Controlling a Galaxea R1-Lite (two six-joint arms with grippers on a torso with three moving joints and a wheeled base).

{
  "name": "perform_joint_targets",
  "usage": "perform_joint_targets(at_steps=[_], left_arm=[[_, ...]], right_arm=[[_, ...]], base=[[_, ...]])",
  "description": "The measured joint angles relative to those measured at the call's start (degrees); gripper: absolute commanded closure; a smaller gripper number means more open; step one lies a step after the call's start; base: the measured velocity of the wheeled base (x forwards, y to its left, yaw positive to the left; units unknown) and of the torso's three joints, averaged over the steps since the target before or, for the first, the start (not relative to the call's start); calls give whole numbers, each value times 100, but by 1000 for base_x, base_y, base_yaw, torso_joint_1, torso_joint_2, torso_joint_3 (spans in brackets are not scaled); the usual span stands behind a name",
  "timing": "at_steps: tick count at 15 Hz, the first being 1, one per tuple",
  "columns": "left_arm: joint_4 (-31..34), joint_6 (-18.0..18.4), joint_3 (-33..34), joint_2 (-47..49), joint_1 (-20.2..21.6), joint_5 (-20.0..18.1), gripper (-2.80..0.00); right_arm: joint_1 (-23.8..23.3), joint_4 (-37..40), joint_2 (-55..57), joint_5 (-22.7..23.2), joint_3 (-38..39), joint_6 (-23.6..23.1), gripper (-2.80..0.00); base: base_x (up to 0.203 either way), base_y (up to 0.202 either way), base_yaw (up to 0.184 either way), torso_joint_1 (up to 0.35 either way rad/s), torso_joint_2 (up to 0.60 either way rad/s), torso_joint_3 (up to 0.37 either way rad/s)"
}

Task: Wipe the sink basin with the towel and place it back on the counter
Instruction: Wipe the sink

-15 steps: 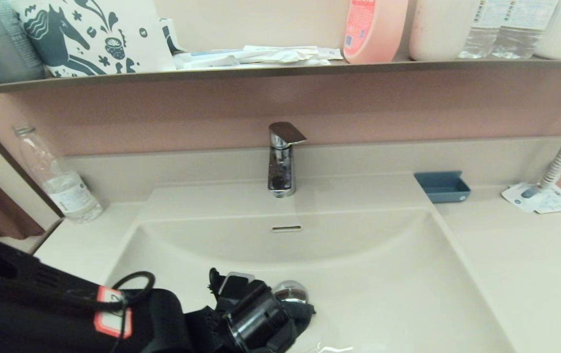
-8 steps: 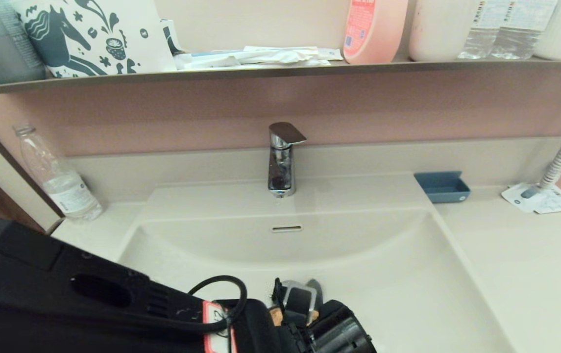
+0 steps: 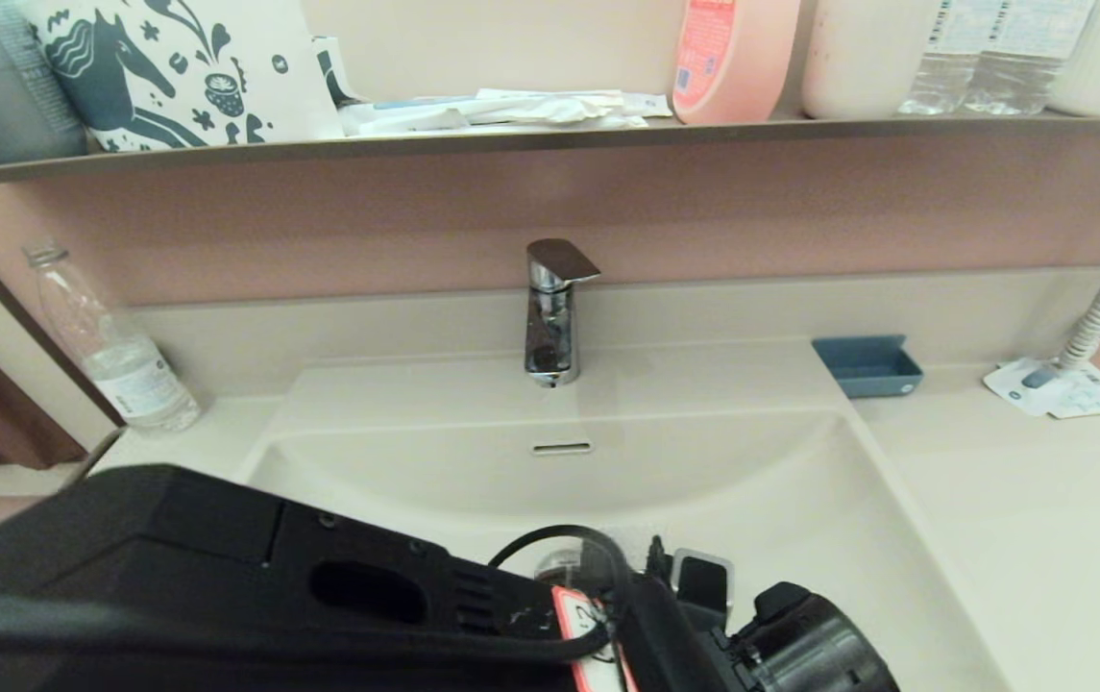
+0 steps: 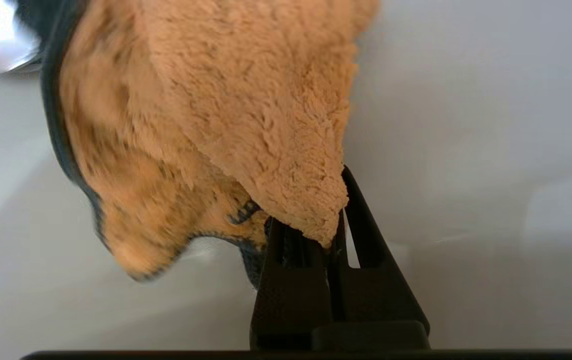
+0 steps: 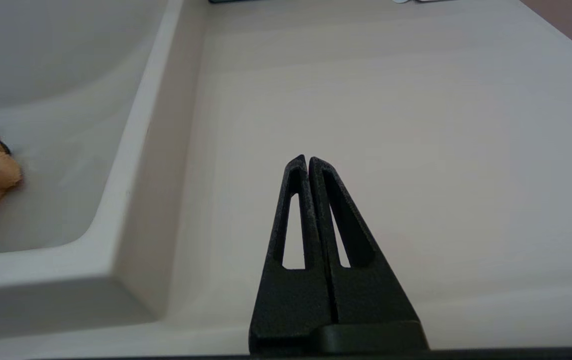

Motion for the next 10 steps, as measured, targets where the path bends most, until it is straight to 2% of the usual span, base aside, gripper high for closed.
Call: perform_joint_targets(at_steps=[4, 6, 8, 10], left_arm=[[538, 9, -1178, 429, -135, 10, 0], [771, 4, -1524, 547, -163, 17, 0], [784, -30, -1500, 588, -165, 21, 0], [764, -40, -1108, 528, -124, 24, 0]], right_arm=[[0, -1, 0, 2, 0, 0, 0], [0, 0, 0, 2, 0, -1, 0], [0, -2, 0, 2, 0, 0, 0], [0, 0, 0, 2, 0, 0, 0]], base=[[0, 0, 0, 0, 0, 0], [0, 0, 0, 0, 0, 0], [0, 0, 0, 0, 0, 0], [0, 0, 0, 0, 0, 0]])
